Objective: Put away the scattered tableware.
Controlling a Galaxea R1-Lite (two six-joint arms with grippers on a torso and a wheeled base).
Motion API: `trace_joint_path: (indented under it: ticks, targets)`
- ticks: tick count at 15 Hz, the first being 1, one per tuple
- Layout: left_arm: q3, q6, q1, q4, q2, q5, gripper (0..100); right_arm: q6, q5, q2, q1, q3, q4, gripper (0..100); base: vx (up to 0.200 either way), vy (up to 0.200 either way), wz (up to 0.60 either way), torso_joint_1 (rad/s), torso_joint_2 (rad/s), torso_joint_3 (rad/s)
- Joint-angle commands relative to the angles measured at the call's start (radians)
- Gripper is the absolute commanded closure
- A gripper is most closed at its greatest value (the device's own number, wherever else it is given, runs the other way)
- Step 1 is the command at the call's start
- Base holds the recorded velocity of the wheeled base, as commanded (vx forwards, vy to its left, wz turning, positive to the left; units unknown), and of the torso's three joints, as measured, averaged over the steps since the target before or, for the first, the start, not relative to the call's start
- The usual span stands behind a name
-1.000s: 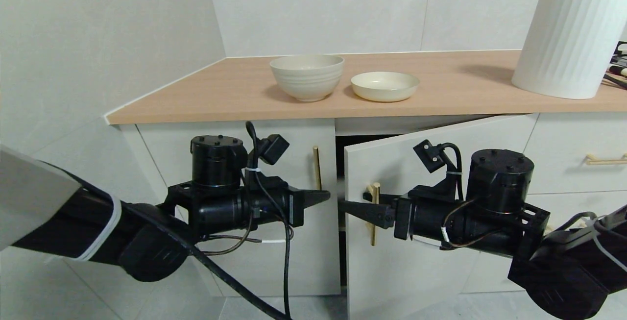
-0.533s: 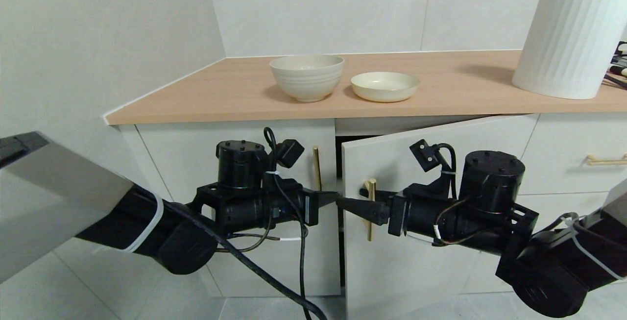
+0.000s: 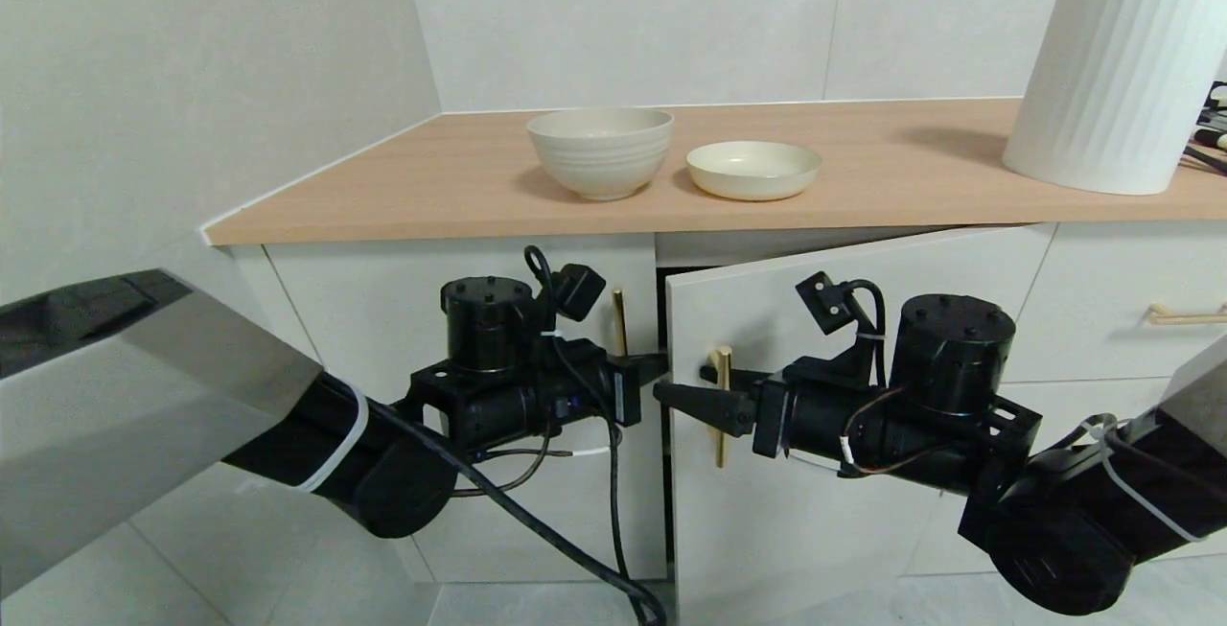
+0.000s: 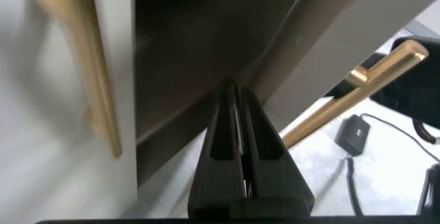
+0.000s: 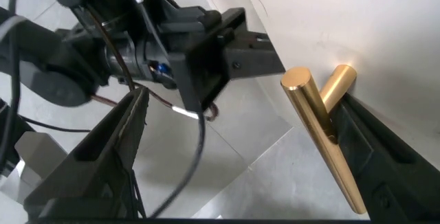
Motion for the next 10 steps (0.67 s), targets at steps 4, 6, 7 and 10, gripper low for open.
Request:
trace_joint_path:
  ticks: [4,6,7,10]
  targets:
    - [-0.001,-0.001,-0.032,-0.147,0.087,0.002,100,0.002,0.0,0.006,0.001,0.002,0.002,0,0.0,0.0,0.0,0.0,0.0,0.0]
    - [0.003,-0.001,-0.042,-0.18,0.093,0.002,100,0.001,0.0,0.004,0.001,0.003,0.001,0,0.0,0.0,0.0,0.0,0.0,0.0]
    - [0.003,-0.001,-0.045,-0.189,0.098,0.004,100,0.001,0.0,0.004,0.001,0.003,0.001,0,0.0,0.0,0.0,0.0,0.0,0.0]
    - [0.003,-0.001,-0.064,-0.292,0.131,0.01,100,-0.001,-0.009,-0.002,-0.001,0.009,0.001,0,0.0,0.0,0.0,0.0,0.0,0.0]
